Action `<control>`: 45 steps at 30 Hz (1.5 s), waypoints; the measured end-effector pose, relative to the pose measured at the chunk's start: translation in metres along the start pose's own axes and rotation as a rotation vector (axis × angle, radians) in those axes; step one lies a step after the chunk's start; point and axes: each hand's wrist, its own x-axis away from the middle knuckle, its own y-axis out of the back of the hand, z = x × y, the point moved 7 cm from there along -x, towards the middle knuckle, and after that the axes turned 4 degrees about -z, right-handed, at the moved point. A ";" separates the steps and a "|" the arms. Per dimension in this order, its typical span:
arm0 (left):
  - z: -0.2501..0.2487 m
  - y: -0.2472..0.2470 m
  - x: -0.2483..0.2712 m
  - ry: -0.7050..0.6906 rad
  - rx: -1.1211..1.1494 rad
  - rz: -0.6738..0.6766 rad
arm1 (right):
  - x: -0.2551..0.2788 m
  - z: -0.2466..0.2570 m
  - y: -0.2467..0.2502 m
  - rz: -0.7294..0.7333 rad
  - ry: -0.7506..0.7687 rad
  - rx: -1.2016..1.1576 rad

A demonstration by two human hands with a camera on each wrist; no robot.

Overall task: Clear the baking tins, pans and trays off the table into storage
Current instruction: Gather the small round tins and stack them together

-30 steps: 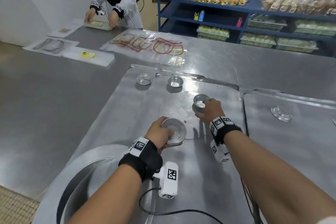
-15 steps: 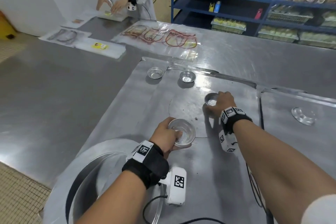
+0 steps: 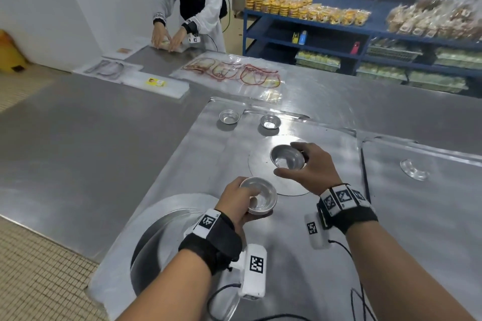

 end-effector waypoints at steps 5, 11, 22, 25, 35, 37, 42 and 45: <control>-0.001 0.006 0.010 0.028 0.072 0.022 | 0.041 0.041 0.003 -0.015 0.162 -0.081; -0.007 0.010 0.016 -0.009 0.054 0.107 | 0.074 0.065 -0.009 0.002 0.254 -0.064; -0.014 0.029 0.017 -0.089 -0.109 0.024 | 0.100 0.087 -0.036 0.031 0.316 -0.011; -0.016 0.031 0.013 -0.101 -0.119 0.024 | 0.100 0.088 -0.043 0.046 0.317 -0.021; -0.023 0.039 -0.008 -0.099 -0.071 -0.018 | 0.070 0.062 -0.067 0.243 0.196 -0.033; -0.027 0.040 -0.015 -0.096 -0.053 -0.048 | 0.055 0.051 -0.069 0.303 0.147 0.006; -0.034 0.044 -0.040 -0.062 0.031 -0.081 | 0.009 0.016 -0.081 0.378 0.043 0.074; -0.037 0.046 -0.057 -0.051 0.051 -0.090 | -0.032 -0.009 -0.092 0.371 0.007 0.180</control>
